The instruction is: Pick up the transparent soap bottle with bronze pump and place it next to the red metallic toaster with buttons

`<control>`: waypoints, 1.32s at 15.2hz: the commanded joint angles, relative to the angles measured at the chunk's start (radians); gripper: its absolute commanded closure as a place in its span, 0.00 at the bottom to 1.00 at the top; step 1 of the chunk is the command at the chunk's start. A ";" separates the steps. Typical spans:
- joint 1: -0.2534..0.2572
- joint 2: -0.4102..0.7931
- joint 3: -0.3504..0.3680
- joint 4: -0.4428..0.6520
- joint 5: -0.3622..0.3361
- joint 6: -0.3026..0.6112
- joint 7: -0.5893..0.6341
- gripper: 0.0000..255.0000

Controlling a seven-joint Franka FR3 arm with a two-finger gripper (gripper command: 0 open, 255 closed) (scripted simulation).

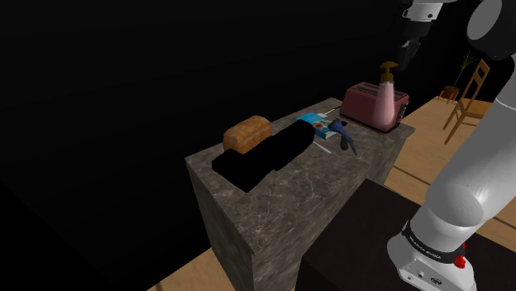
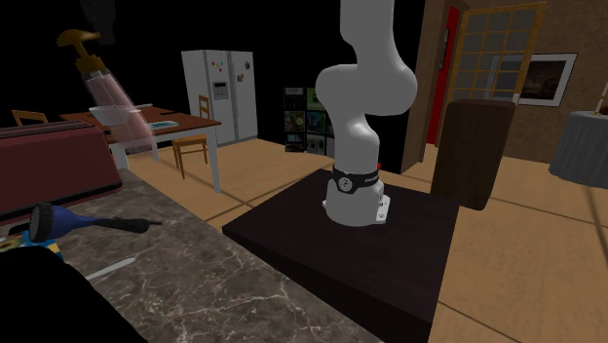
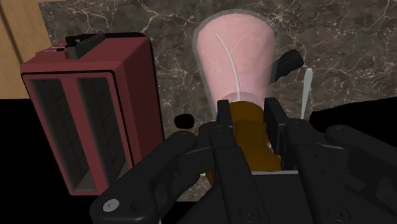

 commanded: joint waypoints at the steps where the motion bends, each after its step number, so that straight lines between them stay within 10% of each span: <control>1: 0.003 -0.010 0.002 -0.035 -0.006 0.028 0.005 1.00; 20: 0.004 -0.009 0.003 -0.290 -0.004 0.284 0.000 1.00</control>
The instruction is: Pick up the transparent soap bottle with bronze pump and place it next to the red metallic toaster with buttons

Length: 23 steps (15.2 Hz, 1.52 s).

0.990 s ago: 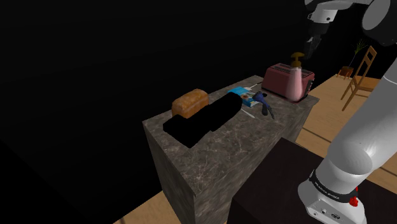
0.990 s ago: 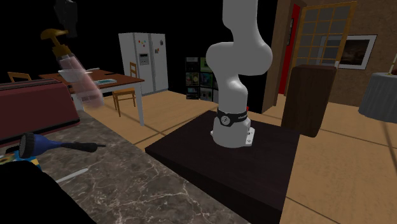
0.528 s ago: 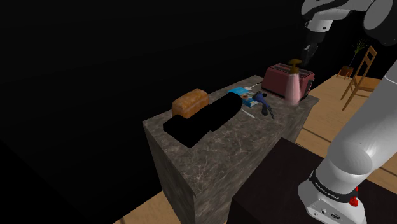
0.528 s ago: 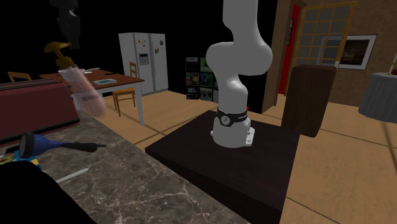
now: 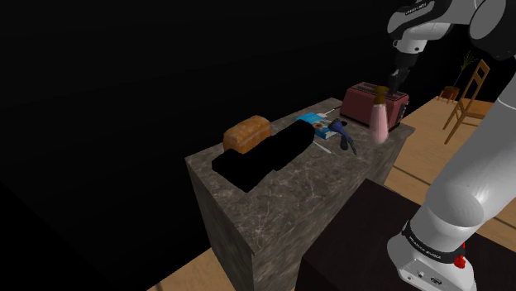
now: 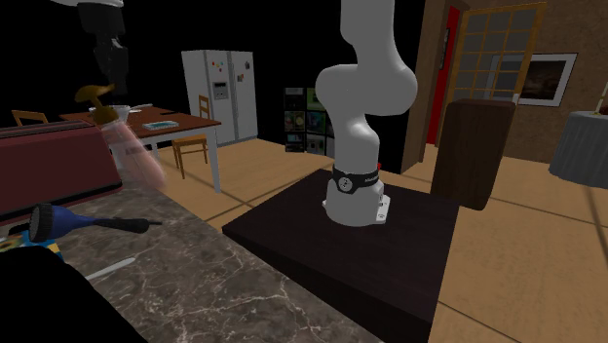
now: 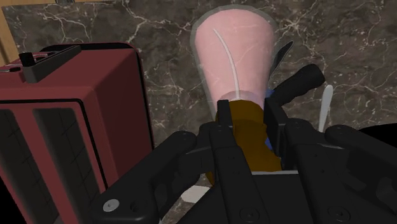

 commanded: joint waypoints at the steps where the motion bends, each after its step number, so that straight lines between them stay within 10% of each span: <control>1: 0.000 0.006 0.000 -0.022 0.005 0.028 -0.002 1.00; 12: -0.002 0.021 -0.001 -0.063 0.016 0.079 -0.011 1.00; 13: -0.002 0.021 -0.001 -0.063 0.016 0.079 -0.011 0.00; 23: 0.002 -0.009 0.001 0.039 -0.006 -0.044 0.005 0.00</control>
